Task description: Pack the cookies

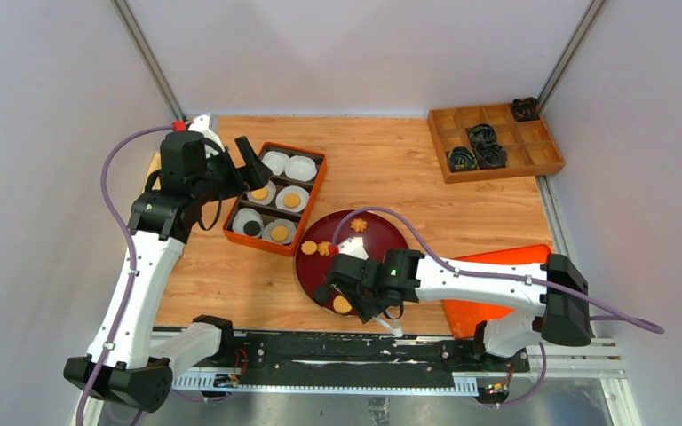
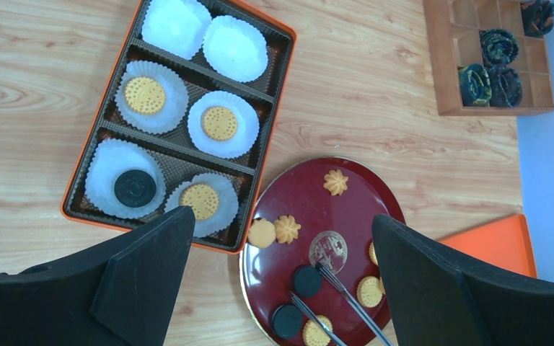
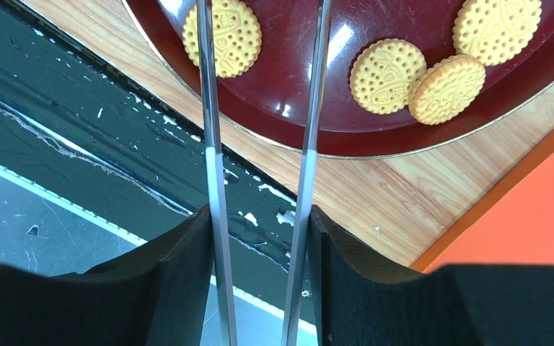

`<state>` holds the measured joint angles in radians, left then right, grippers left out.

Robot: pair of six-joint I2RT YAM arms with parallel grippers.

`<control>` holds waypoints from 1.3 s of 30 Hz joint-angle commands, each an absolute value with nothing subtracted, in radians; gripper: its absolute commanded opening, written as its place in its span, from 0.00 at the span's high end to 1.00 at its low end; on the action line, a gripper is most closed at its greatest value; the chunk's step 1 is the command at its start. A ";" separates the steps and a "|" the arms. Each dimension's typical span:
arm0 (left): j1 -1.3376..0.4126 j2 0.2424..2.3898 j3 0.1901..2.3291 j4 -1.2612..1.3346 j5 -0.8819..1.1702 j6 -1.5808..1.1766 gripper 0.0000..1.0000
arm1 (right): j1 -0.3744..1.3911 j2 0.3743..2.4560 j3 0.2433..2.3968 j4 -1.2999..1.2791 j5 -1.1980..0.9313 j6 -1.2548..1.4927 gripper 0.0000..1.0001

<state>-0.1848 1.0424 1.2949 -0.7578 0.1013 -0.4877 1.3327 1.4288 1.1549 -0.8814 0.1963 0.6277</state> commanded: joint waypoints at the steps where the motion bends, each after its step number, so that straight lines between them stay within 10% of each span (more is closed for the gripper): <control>1: -0.187 1.032 1.291 -0.742 0.112 -0.473 0.00 | 1.317 1.444 1.185 -0.890 0.214 0.627 0.56; 12: -0.187 1.030 1.302 -0.739 0.123 -0.474 0.00 | 1.315 1.407 1.241 -0.910 0.266 0.626 1.00; 23: -0.187 1.029 1.303 -0.739 0.131 -0.470 0.00 | 1.299 1.429 1.306 -0.907 0.317 0.561 1.00; 39: -0.187 1.026 1.295 -0.740 0.161 -0.485 0.00 | 1.312 1.309 1.125 -0.919 0.181 0.637 0.65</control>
